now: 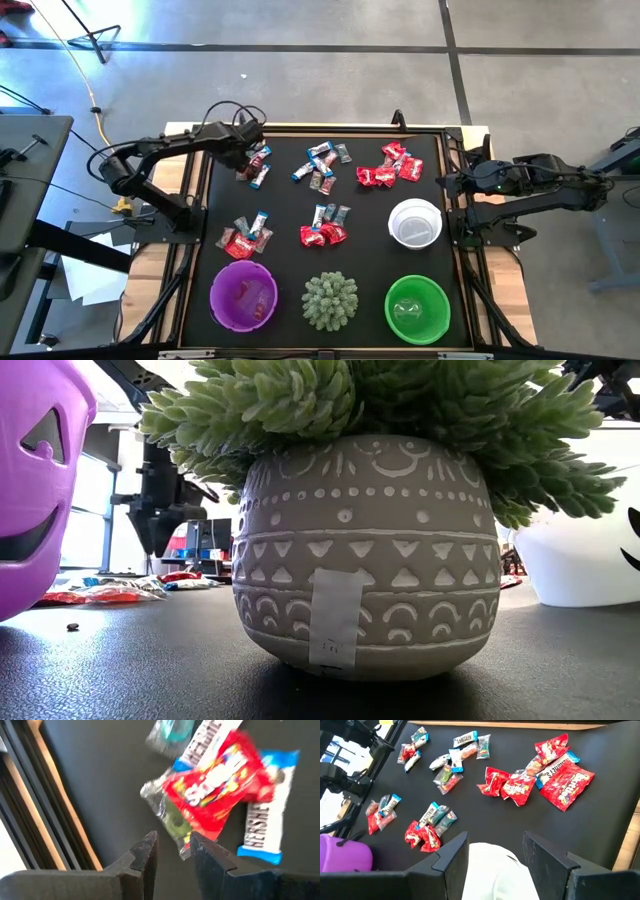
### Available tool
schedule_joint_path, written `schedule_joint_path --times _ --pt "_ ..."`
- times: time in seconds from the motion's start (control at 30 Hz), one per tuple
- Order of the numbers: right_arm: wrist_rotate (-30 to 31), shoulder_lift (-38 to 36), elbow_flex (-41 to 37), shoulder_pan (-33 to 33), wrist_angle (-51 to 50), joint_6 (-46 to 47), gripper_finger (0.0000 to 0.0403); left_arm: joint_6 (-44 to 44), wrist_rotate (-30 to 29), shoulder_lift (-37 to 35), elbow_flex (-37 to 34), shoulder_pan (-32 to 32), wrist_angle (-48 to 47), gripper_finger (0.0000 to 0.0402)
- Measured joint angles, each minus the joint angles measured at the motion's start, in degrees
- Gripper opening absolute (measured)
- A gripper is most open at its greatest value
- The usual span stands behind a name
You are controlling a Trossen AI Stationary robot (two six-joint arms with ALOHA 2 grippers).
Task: Sort candy
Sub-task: Put the transparent candy wrapper into the purple bucket
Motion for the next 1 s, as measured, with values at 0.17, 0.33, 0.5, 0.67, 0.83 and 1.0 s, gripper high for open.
schedule_joint_path --times 0.17,0.33,0.5,0.67,0.83,1.0 --pt "-1.0 0.0 0.0 0.01 0.0 -0.9 0.0183 -2.26 2.74 0.0 -5.11 0.0 4.42 0.0102" --pt "-1.08 0.0 0.0 0.02 0.0 -2.19 0.0183 -3.87 4.92 0.0 -9.18 0.0 13.58 0.0102" --pt "-1.06 0.0 0.0 0.0 0.0 -1.96 0.0183 -7.64 0.11 0.09 -11.5 0.07 17.1 0.0102" --pt "-1.06 0.0 0.0 0.0 0.0 -1.95 0.0183 -11.09 -1.01 1.23 -15.28 0.07 20.97 0.0102" --pt "-1.06 0.0 0.0 0.01 0.02 -1.95 0.0183 -13.51 -0.68 1.46 -16.65 -0.13 21.63 0.0088" --pt "-1.05 0.0 0.0 0.01 0.02 -2.18 0.0183 -13.49 1.25 -0.48 -16.07 -0.33 20.2 0.0031"
